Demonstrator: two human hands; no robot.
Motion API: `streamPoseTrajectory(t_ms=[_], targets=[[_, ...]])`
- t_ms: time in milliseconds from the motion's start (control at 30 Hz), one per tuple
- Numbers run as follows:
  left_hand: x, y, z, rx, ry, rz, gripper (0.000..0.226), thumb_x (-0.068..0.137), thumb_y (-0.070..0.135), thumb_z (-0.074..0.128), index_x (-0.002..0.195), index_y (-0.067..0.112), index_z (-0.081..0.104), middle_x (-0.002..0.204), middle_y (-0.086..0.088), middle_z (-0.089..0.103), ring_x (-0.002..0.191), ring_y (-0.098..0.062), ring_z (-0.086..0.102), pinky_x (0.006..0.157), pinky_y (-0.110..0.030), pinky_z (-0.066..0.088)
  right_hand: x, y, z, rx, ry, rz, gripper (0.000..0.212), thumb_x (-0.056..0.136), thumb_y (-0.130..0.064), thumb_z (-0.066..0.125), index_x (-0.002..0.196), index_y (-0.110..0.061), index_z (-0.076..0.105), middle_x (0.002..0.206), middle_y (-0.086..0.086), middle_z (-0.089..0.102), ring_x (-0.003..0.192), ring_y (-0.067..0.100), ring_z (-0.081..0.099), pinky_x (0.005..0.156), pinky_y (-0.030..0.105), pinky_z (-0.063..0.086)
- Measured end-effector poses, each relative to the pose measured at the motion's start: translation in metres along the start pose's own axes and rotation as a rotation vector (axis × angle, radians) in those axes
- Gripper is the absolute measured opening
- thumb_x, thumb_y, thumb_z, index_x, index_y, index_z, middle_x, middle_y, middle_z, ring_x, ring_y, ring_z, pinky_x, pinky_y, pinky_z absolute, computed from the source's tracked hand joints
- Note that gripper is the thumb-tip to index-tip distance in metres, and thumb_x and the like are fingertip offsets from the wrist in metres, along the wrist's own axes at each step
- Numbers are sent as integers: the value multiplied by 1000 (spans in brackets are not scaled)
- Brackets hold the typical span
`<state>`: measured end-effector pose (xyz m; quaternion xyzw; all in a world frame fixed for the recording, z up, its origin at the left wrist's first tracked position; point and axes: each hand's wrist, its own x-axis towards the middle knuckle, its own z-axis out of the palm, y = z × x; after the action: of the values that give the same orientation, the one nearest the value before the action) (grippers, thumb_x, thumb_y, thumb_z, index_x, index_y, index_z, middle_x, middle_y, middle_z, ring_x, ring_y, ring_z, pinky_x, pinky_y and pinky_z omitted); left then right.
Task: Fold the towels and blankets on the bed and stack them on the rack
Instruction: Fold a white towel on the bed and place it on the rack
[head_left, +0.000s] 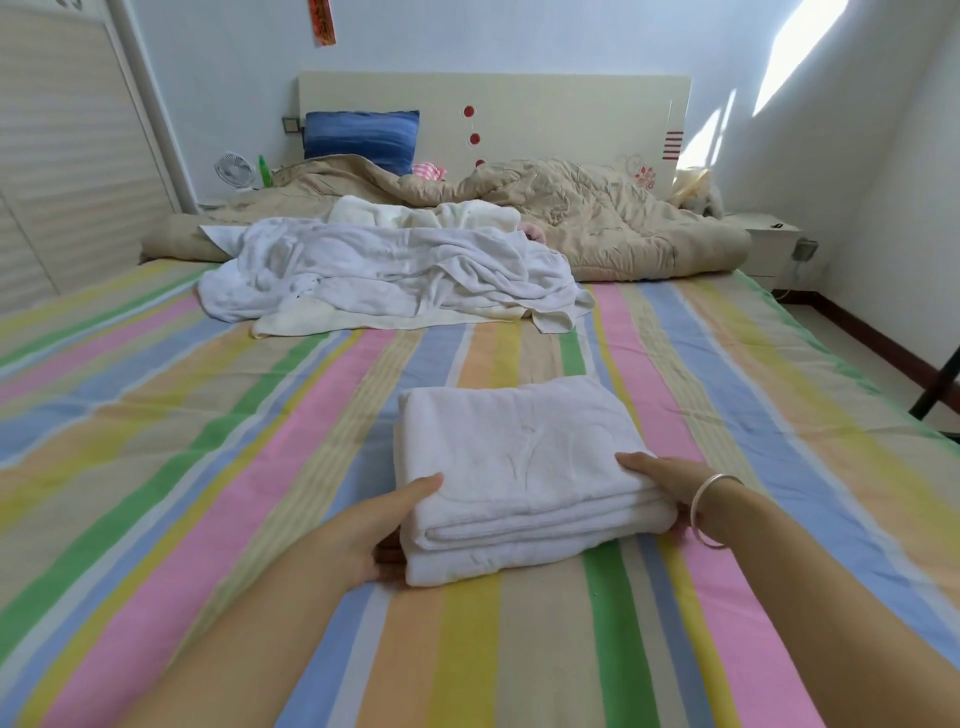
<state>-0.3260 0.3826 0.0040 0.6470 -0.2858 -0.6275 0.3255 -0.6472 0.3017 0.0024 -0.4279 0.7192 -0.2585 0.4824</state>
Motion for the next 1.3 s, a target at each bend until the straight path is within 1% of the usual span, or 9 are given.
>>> streamPoseTrajectory(t_ms=[200, 333, 433, 567, 733, 833, 933, 1100, 1300], targets=[[-12, 16, -26, -17, -60, 65, 47, 81, 38, 73, 118, 8, 69, 103, -17, 73, 97, -32, 69, 82, -40, 57, -24, 7, -6, 19, -247, 87, 94, 38, -44, 92, 117, -3, 65, 108, 17, 71, 107, 32, 66, 100, 44, 49], [-28, 15, -79, 145, -148, 31, 49, 76, 28, 75, 119, 6, 65, 112, -18, 70, 104, -32, 67, 95, -42, 51, -68, 13, 10, -168, -600, 102, 79, 61, -39, 83, 126, -2, 58, 118, 20, 66, 106, 33, 64, 92, 40, 51], [-29, 5, -93, 179, -248, -64, 68, 65, 31, 84, 124, 5, 62, 120, -17, 68, 110, -30, 65, 101, -43, 47, -84, 19, 22, -112, -529, 99, 72, 60, -39, 79, 121, -7, 60, 108, 14, 72, 97, 28, 69, 81, 38, 56], [-22, 16, -73, 162, -128, -10, 59, 77, 54, 72, 116, 9, 67, 109, -13, 72, 106, -27, 68, 103, -42, 47, -94, 21, 35, 76, -469, 97, 75, 59, -45, 83, 120, -7, 62, 111, 16, 70, 103, 31, 68, 91, 43, 53], [-23, 17, -55, 166, 4, 10, 37, 82, 40, 75, 94, 6, 65, 70, -12, 73, 78, -27, 67, 66, -31, 53, -98, 19, 55, 42, -187, 50, 84, 41, -37, 83, 112, 0, 59, 97, 19, 72, 82, 34, 70, 67, 36, 55], [-30, 18, -55, 72, 58, 88, 26, 83, 29, 77, 83, 7, 63, 72, -10, 71, 74, -26, 66, 62, -30, 52, -98, 3, 62, -54, -52, -43, 83, 45, -36, 81, 115, -1, 54, 108, 19, 64, 89, 32, 65, 71, 35, 53], [-37, 18, -86, -22, 125, 160, 35, 75, 29, 83, 96, 6, 66, 91, -14, 73, 82, -28, 71, 71, -36, 57, -105, -22, 85, -44, -56, -120, 51, 71, -25, 82, 110, -3, 58, 97, 16, 66, 83, 29, 64, 66, 32, 52], [-71, -5, -185, -177, 304, 229, 62, 68, 33, 88, 117, 3, 65, 102, -14, 73, 87, -29, 72, 72, -37, 59, -115, -66, 172, -64, -119, -281, 59, 61, -28, 85, 111, -5, 63, 98, 15, 70, 88, 32, 68, 82, 45, 56], [-138, -69, -320, -285, 517, 162, 76, 62, 42, 90, 120, 3, 60, 105, -12, 71, 82, -27, 71, 59, -30, 54, -184, -107, 317, -6, -339, -359, 39, 78, -15, 75, 111, -4, 56, 90, 10, 63, 74, 21, 59, 56, 27, 44]])
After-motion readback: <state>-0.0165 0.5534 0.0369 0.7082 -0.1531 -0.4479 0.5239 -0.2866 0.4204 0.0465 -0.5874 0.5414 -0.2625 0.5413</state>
